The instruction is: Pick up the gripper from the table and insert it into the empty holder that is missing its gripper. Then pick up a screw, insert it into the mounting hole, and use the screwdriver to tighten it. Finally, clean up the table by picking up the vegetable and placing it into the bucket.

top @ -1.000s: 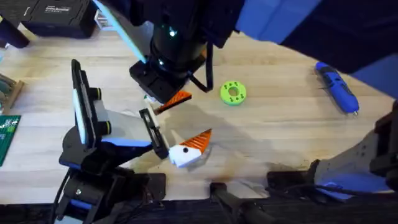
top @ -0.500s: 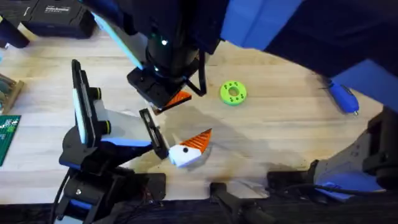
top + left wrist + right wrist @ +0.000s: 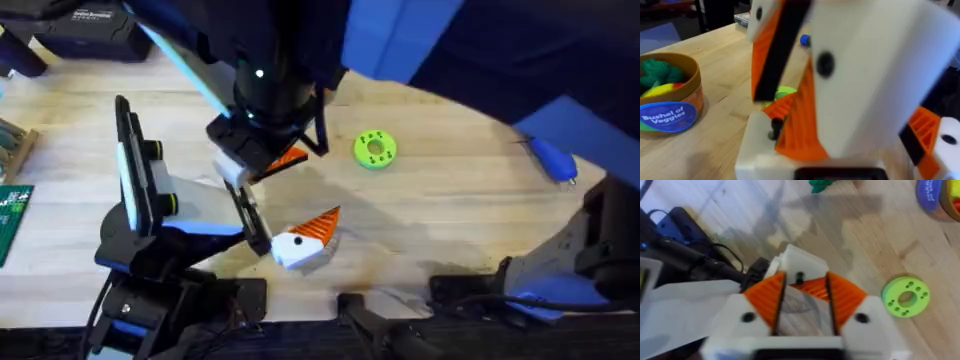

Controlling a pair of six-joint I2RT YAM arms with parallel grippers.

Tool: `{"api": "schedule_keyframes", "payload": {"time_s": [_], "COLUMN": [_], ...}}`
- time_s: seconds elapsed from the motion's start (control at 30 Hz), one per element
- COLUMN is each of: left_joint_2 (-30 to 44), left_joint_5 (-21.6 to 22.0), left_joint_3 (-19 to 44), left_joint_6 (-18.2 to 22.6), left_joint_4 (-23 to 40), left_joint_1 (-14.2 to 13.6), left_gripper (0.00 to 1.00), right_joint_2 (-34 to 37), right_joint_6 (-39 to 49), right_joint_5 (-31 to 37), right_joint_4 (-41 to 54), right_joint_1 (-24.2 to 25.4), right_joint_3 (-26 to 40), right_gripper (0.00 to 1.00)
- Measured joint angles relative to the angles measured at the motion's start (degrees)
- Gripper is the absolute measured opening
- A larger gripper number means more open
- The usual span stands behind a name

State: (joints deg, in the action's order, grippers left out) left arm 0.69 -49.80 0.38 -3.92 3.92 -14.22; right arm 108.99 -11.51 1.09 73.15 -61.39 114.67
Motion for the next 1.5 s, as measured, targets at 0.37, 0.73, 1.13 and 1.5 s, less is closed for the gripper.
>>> {"api": "schedule_keyframes", "payload": {"time_s": [0.37, 0.73, 1.13, 1.5], "left_joint_2": [-0.02, -0.02, 0.00, -0.02], "left_joint_5": [-0.11, -0.11, -0.11, -0.11], "left_joint_3": [0.00, 0.00, 0.00, 0.00], "left_joint_6": [0.03, 0.07, 0.09, 0.09], "left_joint_4": [-0.02, -0.02, -0.02, -0.02], "left_joint_1": [0.00, 0.00, 0.00, 0.00], "left_gripper": [0.986, 0.986, 0.985, 0.986], "right_joint_2": [-0.02, -4.88, -29.32, -59.01], "right_joint_6": [-0.46, 0.00, -3.50, -0.02], "right_joint_5": [-0.11, -2.45, -7.45, -16.00], "right_joint_4": [3.92, 6.55, -4.38, -10.26], "right_joint_1": [3.79, 11.51, 18.96, 22.39], "right_joint_3": [0.31, -2.26, -31.41, -49.35], "right_gripper": [0.994, 0.994, 0.994, 0.994]}}
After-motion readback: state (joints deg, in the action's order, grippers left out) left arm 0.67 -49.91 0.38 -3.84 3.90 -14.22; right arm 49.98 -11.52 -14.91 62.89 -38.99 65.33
